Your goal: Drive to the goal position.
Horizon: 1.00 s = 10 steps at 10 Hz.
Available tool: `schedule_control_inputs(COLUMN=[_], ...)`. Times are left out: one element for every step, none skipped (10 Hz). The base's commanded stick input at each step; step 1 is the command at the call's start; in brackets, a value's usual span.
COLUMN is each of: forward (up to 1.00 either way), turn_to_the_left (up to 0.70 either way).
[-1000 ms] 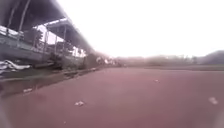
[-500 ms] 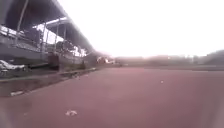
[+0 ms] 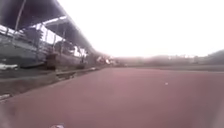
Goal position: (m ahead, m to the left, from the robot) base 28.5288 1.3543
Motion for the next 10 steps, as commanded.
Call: schedule_control_inputs(forward=[0.70,0.70,0.70,0.70,0.70,0.70,0.70,0.70,0.70,0.70], turn_to_the_left=[0.00,0.00,0.00,0.00,0.00,0.00,0.00,0.19,0.00,0.00])
